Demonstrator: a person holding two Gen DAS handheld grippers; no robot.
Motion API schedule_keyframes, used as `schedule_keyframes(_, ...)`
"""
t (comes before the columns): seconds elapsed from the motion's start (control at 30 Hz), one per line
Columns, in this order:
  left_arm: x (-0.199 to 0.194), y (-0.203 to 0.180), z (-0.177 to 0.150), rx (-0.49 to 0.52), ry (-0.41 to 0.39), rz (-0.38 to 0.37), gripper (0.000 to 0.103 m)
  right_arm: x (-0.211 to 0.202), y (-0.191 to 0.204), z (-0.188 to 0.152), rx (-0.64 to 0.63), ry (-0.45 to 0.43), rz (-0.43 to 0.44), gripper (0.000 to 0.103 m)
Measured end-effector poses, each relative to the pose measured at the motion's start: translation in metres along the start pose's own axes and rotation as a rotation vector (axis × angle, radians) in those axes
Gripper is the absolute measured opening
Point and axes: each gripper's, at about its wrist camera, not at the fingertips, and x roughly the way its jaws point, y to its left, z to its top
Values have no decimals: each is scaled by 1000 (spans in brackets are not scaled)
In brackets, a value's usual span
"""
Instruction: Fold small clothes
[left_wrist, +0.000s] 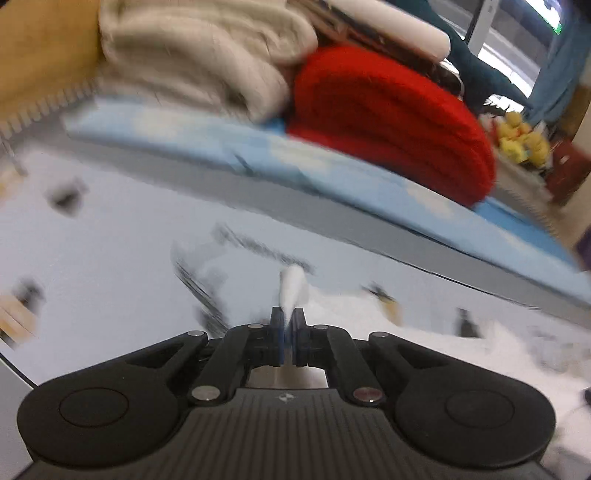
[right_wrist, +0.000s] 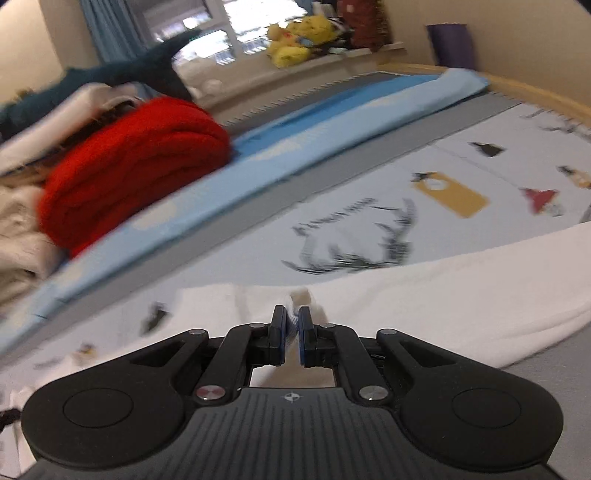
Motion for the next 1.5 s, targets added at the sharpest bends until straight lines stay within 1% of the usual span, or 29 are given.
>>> schedule_keyframes(0.03, -1, 4, 1, -7, 1, 12, 7, 2, 4, -1, -16, 15, 28, 6)
schedule_keyframes(0.07, 0, 9, 1, -18, 16, 19, 18, 6, 8, -3, -38, 47, 40, 6)
schedule_keyframes(0.13, -2, 14, 0, -36, 41, 10, 26, 16, 13, -10, -65, 99, 1, 6)
schedule_keyframes(0.2, -7, 13, 0, -32, 57, -33, 27, 27, 13, -15, -74, 158, -51, 6)
schedule_keyframes(0.27, -11, 10, -3, -20, 107, -114, 27, 33, 10, -18, -59, 185, -72, 6)
schedule_keyframes(0.37, -7, 4, -17, 17, 217, -204, 26, 35, 12, -17, -68, 189, -89, 6)
schedule_keyframes(0.43, 0, -2, -31, 65, 311, -250, 27, 32, 14, -16, -69, 173, -76, 6)
schedule_keyframes(0.47, 5, -5, -39, 103, 358, -252, 26, 28, 15, -16, -69, 156, -61, 6)
schedule_keyframes(0.5, 12, -8, -50, 165, 410, -224, 26, 25, 17, -14, -72, 134, -42, 6)
schedule_keyframes(0.53, 18, -7, -59, 219, 447, -167, 25, 20, 20, -14, -75, 114, -27, 6)
schedule_keyframes(0.57, 26, -3, -67, 265, 476, -93, 7, 19, 21, -12, -79, 107, -22, 6)
schedule_keyframes(0.6, 29, 3, -71, 298, 477, -49, 3, 21, 20, -12, -88, 125, -43, 6)
schedule_keyframes(0.67, 25, 11, -65, 239, 477, -60, 2, 34, 12, -17, -80, 216, -125, 8)
schedule_keyframes(0.7, 20, 9, -62, 246, 453, -46, 3, 40, 8, -21, -74, 262, -166, 9)
schedule_keyframes(0.73, 15, 6, -61, 275, 425, -26, 3, 43, 5, -24, -85, 284, -222, 9)
schedule_keyframes(0.77, 11, 4, -59, 296, 404, -9, 4, 40, 5, -24, -88, 269, -246, 9)
schedule_keyframes(0.87, 8, 9, -55, 249, 401, -44, 7, 27, 11, -15, -89, 169, -184, 9)
schedule_keyframes(0.9, 8, 10, -56, 232, 405, -58, 8, 26, 13, -14, -95, 154, -169, 12)
schedule_keyframes(0.93, 9, 12, -57, 225, 415, -63, 12, 27, 11, -15, -85, 155, -156, 19)
schedule_keyframes(0.97, 11, 13, -59, 228, 430, -63, 16, 30, 8, -16, -63, 172, -141, 23)
schedule_keyframes(1.03, 17, 8, -65, 264, 467, -38, 16, 40, 2, -22, -43, 224, -130, 25)
schedule_keyframes(1.1, 18, 8, -70, 287, 470, -32, 16, 50, -1, -27, -50, 264, -143, 25)
schedule_keyframes(1.13, 18, 8, -69, 290, 470, -25, 16, 53, 1, -28, -61, 276, -149, 24)
schedule_keyframes(1.17, 17, 6, -68, 302, 469, -18, 15, 54, 3, -30, -76, 282, -152, 20)
schedule_keyframes(1.2, 18, 3, -68, 318, 468, -11, 15, 54, 6, -30, -92, 276, -146, 3)
schedule_keyframes(1.23, 20, 2, -69, 331, 466, -5, 15, 50, 11, -31, -108, 259, -136, 1)
schedule_keyframes(1.37, 14, -5, -65, 349, 417, 22, 16, 28, 28, -20, -163, 138, -107, 0)
schedule_keyframes(1.43, 8, -8, -60, 338, 383, 21, 16, 25, 27, -18, -168, 124, -151, 0)
schedule_keyframes(1.5, 1, -13, -55, 310, 347, -13, 16, 28, 25, -20, -192, 119, -225, 3)
